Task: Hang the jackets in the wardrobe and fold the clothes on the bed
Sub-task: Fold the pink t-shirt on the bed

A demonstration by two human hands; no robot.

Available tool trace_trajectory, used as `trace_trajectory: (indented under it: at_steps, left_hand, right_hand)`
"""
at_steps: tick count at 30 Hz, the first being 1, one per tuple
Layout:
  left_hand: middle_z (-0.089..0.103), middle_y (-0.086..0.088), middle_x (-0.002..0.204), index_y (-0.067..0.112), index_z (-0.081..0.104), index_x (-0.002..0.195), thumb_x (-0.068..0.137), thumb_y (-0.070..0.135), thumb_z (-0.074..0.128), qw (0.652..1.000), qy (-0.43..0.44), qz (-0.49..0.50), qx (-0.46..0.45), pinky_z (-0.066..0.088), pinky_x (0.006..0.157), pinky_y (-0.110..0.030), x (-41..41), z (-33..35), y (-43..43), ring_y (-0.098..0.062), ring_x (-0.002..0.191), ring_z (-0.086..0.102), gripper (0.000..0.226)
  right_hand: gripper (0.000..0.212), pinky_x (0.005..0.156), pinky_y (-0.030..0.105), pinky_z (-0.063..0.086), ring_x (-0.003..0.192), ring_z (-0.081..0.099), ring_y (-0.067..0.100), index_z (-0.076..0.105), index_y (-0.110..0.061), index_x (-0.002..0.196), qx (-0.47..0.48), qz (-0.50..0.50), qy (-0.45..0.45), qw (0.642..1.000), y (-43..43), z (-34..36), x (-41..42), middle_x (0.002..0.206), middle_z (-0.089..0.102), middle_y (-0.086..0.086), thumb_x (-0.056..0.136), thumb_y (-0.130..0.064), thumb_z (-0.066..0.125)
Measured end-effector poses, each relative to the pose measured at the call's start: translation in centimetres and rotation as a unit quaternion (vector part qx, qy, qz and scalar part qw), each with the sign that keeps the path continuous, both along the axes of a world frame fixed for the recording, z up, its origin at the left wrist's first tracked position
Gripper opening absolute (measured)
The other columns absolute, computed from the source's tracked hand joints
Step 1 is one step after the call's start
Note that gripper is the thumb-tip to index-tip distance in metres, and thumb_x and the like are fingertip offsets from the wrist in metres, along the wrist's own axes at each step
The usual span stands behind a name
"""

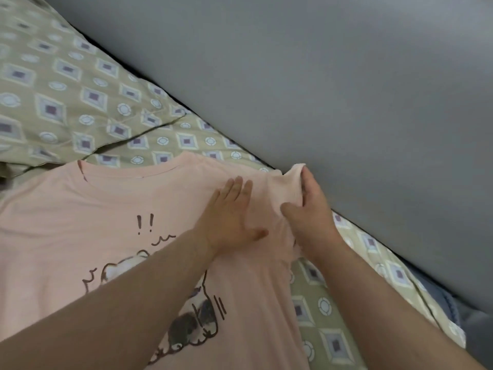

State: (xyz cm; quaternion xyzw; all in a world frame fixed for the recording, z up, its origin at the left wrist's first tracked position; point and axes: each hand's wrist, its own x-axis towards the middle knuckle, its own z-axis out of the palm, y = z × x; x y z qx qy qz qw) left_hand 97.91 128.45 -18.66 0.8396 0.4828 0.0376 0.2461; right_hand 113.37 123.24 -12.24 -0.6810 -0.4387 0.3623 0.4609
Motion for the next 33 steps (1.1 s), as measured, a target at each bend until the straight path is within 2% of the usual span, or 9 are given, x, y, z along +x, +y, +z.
trace_trajectory:
  at_steps: [1, 2, 5, 9, 12, 14, 16, 24, 33]
  left_hand:
    - [-0.010, -0.005, 0.166, 0.018, -0.002, 0.159, 0.088, 0.066, 0.049, 0.999, -0.018, 0.029, 0.013, -0.004, 0.121, -0.037, -2.0, 0.2, -0.8, -0.019, 0.152, -0.012, 0.100]
    - [-0.006, -0.005, 0.167, 0.018, 0.004, 0.159, 0.093, 0.060, 0.046, 0.998, -0.028, 0.053, 0.023, -0.004, 0.121, -0.036, -4.0, 0.4, -1.7, -0.019, 0.153, -0.009, 0.089]
    - [0.009, -0.005, 0.166, 0.015, 0.024, 0.156, 0.098, 0.055, 0.036, 0.992, -0.053, 0.114, 0.021, -0.006, 0.118, -0.031, -10.4, 1.0, -4.9, -0.020, 0.153, 0.000, 0.072]
    - [0.034, -0.008, 0.158, 0.012, 0.046, 0.147, 0.090, 0.056, 0.028, 0.973, -0.023, 0.221, 0.057, 0.007, 0.121, -0.037, -20.7, 1.0, -9.4, -0.020, 0.149, 0.018, 0.074]
    - [0.045, -0.018, 0.150, 0.006, 0.051, 0.140, 0.088, 0.054, 0.034, 0.966, 0.095, 0.235, 0.046, 0.021, 0.113, -0.051, -25.0, 0.5, -12.6, -0.034, 0.141, 0.035, 0.073]
    - [0.043, -0.021, 0.151, 0.002, 0.048, 0.144, 0.087, 0.054, 0.031, 0.960, 0.129, 0.248, 0.025, 0.021, 0.116, -0.053, -25.1, -0.1, -13.6, -0.039, 0.141, 0.037, 0.079]
    - [0.041, -0.021, 0.152, 0.000, 0.046, 0.145, 0.086, 0.053, 0.030, 0.956, 0.136, 0.259, 0.030, 0.019, 0.118, -0.053, -24.6, -0.7, -13.6, -0.040, 0.142, 0.037, 0.081]
    - [0.038, -0.018, 0.154, 0.003, 0.043, 0.148, 0.085, 0.053, 0.032, 0.952, 0.158, 0.253, 0.066, 0.015, 0.119, -0.047, -24.3, -2.2, -13.0, -0.036, 0.143, 0.036, 0.081]
    - [0.031, -0.019, 0.158, 0.002, 0.038, 0.150, 0.086, 0.052, 0.036, 0.951, 0.065, 0.288, 0.087, 0.005, 0.123, -0.036, -24.9, -2.5, -13.2, -0.032, 0.148, 0.026, 0.080]
  right_hand:
    - [0.044, 0.084, 0.026, 0.043, 0.099, 0.057, 0.013, 0.049, -0.028, 0.121, 0.004, 0.029, -0.102, 0.994, 0.2, 0.1, -1.3, 0.135, 0.038, 0.003, 0.085, -0.003, 0.047]
    - [0.052, 0.091, 0.024, 0.041, 0.114, 0.055, 0.005, 0.045, -0.033, 0.133, 0.004, 0.070, -0.204, 0.976, 0.3, -0.1, -2.7, 0.130, 0.058, -0.015, 0.088, -0.007, 0.046]
    - [0.072, 0.109, 0.032, 0.038, 0.140, 0.036, 0.011, 0.009, -0.032, 0.158, -0.070, 0.236, -0.372, 0.895, 0.5, -2.0, -7.1, 0.164, 0.017, -0.009, 0.097, -0.020, 0.044]
    - [0.067, 0.111, 0.045, 0.034, 0.137, 0.034, 0.036, 0.005, -0.026, 0.157, -0.168, 0.307, -0.442, 0.826, -1.8, -5.0, -10.6, 0.165, 0.004, 0.011, 0.100, -0.042, 0.035]
    - [0.069, 0.121, 0.041, 0.015, 0.148, 0.020, 0.030, 0.019, -0.018, 0.157, -0.090, 0.264, -0.487, 0.828, -2.9, -5.8, -10.8, 0.166, 0.012, 0.010, 0.096, -0.049, 0.019]
    - [0.075, 0.121, 0.035, -0.011, 0.154, 0.001, 0.025, 0.009, -0.015, 0.159, -0.093, 0.303, -0.507, 0.801, -3.4, -6.8, -10.8, 0.167, 0.000, 0.009, 0.094, -0.052, 0.008]
    - [0.077, 0.119, 0.035, -0.018, 0.154, -0.005, 0.024, 0.004, -0.014, 0.159, -0.105, 0.326, -0.523, 0.780, -3.6, -7.9, -10.9, 0.167, -0.005, 0.010, 0.093, -0.052, 0.004]
    - [0.072, 0.122, 0.049, 0.017, 0.148, 0.027, 0.035, 0.033, -0.005, 0.153, -0.084, 0.283, -0.523, 0.799, -3.9, -8.1, -11.0, 0.160, 0.028, 0.020, 0.095, -0.046, 0.024]
    - [0.055, 0.118, 0.056, 0.023, 0.140, 0.038, 0.044, 0.056, -0.002, 0.134, -0.014, 0.234, -0.475, 0.848, -5.4, -6.2, -16.7, 0.148, 0.044, 0.028, 0.089, -0.027, 0.036]
